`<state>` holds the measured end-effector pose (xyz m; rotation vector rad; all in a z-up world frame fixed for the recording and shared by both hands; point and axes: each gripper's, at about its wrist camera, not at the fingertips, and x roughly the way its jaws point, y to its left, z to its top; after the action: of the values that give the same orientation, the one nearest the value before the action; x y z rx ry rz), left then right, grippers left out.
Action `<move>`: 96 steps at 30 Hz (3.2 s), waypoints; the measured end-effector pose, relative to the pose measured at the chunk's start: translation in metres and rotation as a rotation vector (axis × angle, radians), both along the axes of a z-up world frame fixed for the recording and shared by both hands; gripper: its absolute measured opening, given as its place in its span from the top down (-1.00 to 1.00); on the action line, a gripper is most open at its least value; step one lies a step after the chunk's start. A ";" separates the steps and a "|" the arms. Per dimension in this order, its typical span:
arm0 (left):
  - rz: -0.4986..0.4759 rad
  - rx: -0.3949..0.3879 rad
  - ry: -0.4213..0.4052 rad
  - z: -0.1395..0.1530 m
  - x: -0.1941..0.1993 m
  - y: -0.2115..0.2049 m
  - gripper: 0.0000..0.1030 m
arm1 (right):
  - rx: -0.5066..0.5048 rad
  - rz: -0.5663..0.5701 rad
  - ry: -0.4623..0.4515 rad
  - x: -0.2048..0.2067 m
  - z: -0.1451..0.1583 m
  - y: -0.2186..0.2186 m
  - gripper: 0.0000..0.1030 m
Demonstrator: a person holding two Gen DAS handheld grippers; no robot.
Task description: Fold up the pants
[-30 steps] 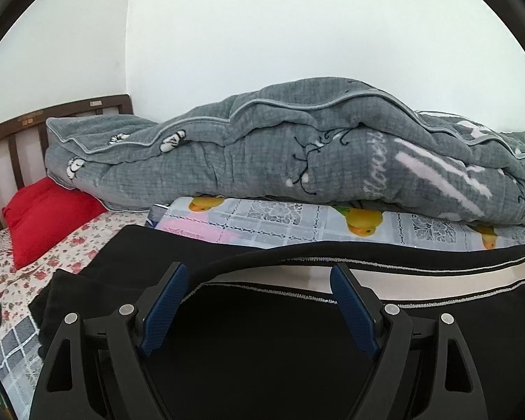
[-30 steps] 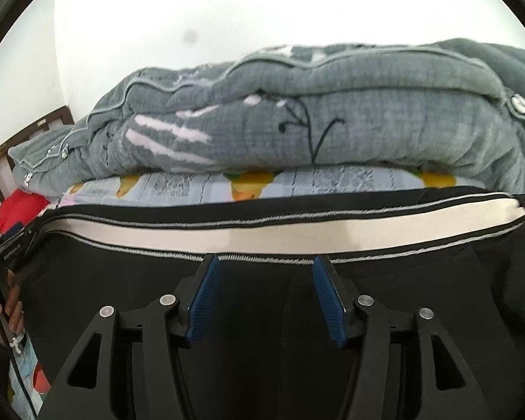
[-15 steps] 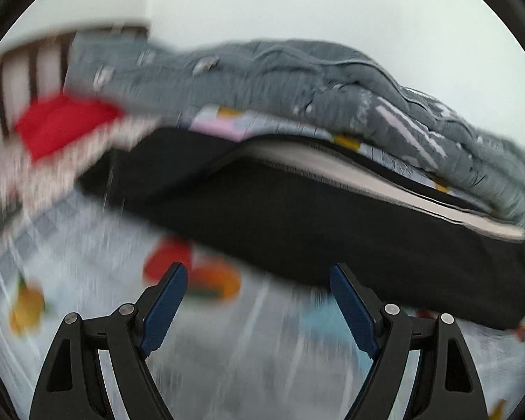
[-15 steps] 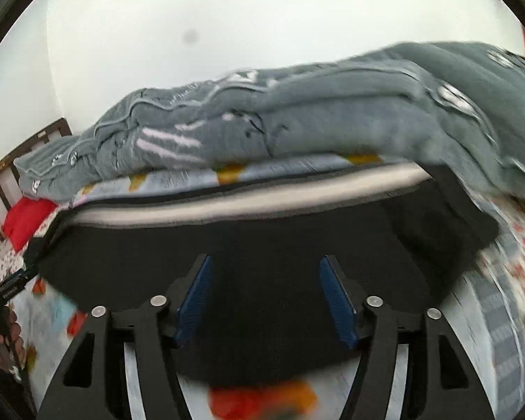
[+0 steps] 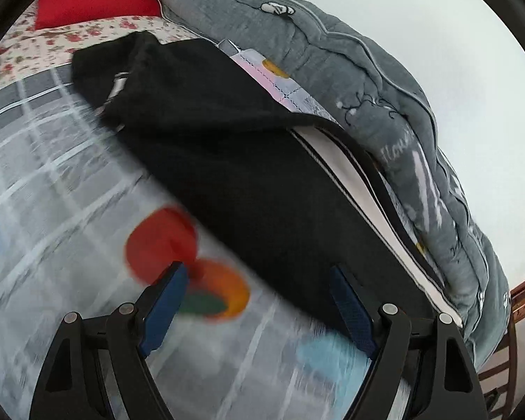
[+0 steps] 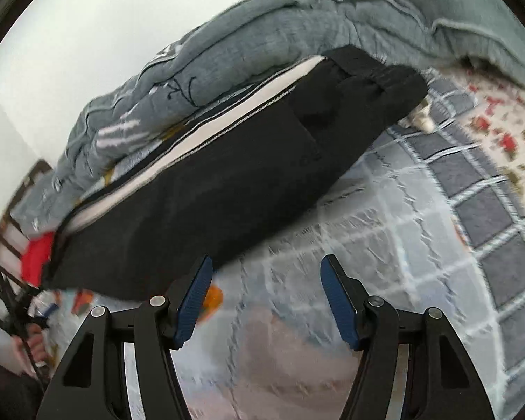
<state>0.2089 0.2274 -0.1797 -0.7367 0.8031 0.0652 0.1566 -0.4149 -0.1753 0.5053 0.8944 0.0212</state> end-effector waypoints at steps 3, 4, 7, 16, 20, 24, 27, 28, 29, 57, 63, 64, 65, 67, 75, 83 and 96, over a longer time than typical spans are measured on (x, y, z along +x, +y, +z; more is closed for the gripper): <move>0.024 -0.029 0.007 -0.001 0.020 0.007 -0.51 | 0.082 -0.020 0.022 0.024 -0.006 -0.007 -0.23; 0.030 -0.030 0.017 -0.002 0.026 0.009 -0.35 | 0.110 -0.032 0.025 0.032 -0.009 -0.009 -0.22; 0.053 -0.005 0.052 -0.003 0.047 0.011 0.13 | 0.147 -0.065 0.039 0.057 -0.015 -0.010 -0.09; -0.023 0.081 0.106 0.017 0.038 0.006 0.80 | 0.080 -0.114 -0.079 0.044 0.010 -0.013 0.87; -0.050 0.109 0.108 0.028 -0.001 -0.004 0.80 | 0.019 -0.103 -0.091 0.012 0.035 -0.014 0.87; -0.094 0.172 0.112 0.028 -0.049 -0.017 0.80 | -0.050 -0.073 -0.074 -0.031 0.044 -0.022 0.87; -0.112 0.166 0.109 0.023 -0.081 -0.021 0.79 | -0.099 -0.050 -0.059 -0.066 0.045 -0.026 0.87; -0.118 0.164 0.104 0.022 -0.091 -0.021 0.79 | -0.118 -0.043 -0.054 -0.081 0.043 -0.028 0.87; -0.125 0.166 0.099 0.021 -0.099 -0.022 0.77 | -0.132 -0.040 -0.050 -0.087 0.043 -0.029 0.87; -0.149 0.525 -0.017 0.042 -0.136 0.033 0.04 | -0.423 -0.050 -0.065 -0.143 0.083 0.029 0.58; -0.082 0.579 -0.070 0.055 -0.106 0.047 0.78 | -0.437 -0.051 -0.036 -0.131 0.072 0.044 0.58; -0.058 0.560 -0.089 0.061 -0.100 0.053 0.78 | -0.438 -0.054 -0.029 -0.128 0.069 0.046 0.58; -0.028 0.541 -0.116 0.071 -0.091 0.062 0.78 | -0.438 -0.054 -0.024 -0.125 0.067 0.048 0.58; 0.000 0.516 -0.153 0.083 -0.073 0.072 0.79 | -0.437 -0.054 -0.013 -0.119 0.062 0.054 0.58; 0.015 0.289 -0.113 0.087 -0.008 0.115 0.43 | -0.434 -0.055 0.005 -0.103 0.047 0.068 0.58; -0.025 0.470 -0.151 0.075 -0.014 0.099 -0.38 | -0.439 -0.050 0.008 -0.095 0.040 0.079 0.58; -0.013 0.599 0.076 0.034 0.066 0.102 0.62 | -0.464 -0.055 0.018 -0.088 0.034 0.077 0.58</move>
<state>0.2749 0.3292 -0.1455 -0.1627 0.8050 0.3100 0.0687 -0.3384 -0.1413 0.0969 0.8689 -0.2368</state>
